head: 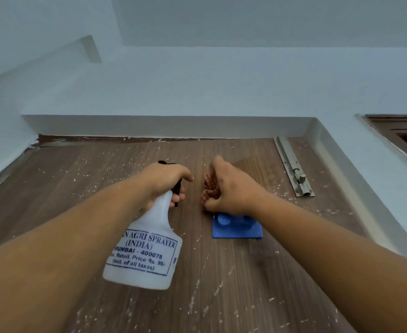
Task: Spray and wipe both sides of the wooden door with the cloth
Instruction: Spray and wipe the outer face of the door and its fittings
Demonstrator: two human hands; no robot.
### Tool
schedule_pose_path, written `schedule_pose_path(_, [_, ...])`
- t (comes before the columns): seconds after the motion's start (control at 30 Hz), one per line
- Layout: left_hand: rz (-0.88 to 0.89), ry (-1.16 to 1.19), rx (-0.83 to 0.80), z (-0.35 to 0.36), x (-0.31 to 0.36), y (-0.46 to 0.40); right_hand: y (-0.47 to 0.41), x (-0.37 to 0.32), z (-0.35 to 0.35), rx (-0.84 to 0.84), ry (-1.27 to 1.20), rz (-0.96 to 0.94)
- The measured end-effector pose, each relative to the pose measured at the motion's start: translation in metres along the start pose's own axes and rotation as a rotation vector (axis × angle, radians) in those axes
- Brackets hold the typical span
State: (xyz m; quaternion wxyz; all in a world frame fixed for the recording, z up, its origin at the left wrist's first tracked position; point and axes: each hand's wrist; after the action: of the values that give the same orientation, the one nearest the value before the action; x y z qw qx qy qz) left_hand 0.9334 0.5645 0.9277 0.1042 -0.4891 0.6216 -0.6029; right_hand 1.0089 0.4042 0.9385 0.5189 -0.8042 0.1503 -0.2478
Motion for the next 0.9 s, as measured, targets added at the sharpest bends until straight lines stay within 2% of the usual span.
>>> schedule_pose_path(0.1, [0.031, 0.001, -0.021, -0.002, 0.005, -0.013, -0.018, 0.020, -0.014, 0.110, -0.127, 0.191])
schedule_pose_path(0.23, [0.058, 0.036, -0.054, 0.002, 0.011, -0.029, -0.037, 0.044, -0.016, 0.325, 0.175, 0.422])
schedule_pose_path(0.33, [0.062, 0.035, -0.072, 0.007, 0.012, -0.037, -0.038, 0.038, 0.008, 0.492, 0.196, 0.479])
schedule_pose_path(0.4, [0.070, 0.042, -0.081, 0.009, 0.011, -0.042, -0.040, 0.030, 0.027, 0.489, 0.216, 0.429])
schedule_pose_path(0.53, [0.095, 0.039, -0.088, 0.008, 0.008, -0.049, -0.041, 0.023, 0.041, 0.362, 0.330, 0.344])
schedule_pose_path(0.73, [0.111, -0.005, -0.091, 0.002, 0.002, -0.057, -0.035, 0.064, 0.004, 0.237, 0.352, 0.240])
schedule_pose_path(0.77, [0.117, -0.011, -0.095, 0.000, 0.003, -0.059, -0.035, 0.079, -0.006, 0.296, 0.382, 0.253])
schedule_pose_path(0.83, [0.134, -0.007, -0.099, -0.005, 0.006, -0.061, -0.036, 0.107, -0.022, 0.418, 0.441, 0.398])
schedule_pose_path(0.9, [0.156, 0.014, -0.096, -0.011, 0.007, -0.063, -0.043, 0.114, -0.019, 0.450, 0.474, 0.517])
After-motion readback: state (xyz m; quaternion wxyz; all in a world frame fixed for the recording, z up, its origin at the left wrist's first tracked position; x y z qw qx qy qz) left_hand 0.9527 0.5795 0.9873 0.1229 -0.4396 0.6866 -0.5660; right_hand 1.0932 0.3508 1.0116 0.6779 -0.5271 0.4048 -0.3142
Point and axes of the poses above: each hand's wrist, its own y-axis away from the middle knuckle, its own z-axis out of the palm, x = y × z, and after that the axes turned 12 degrees about -y, right-handed
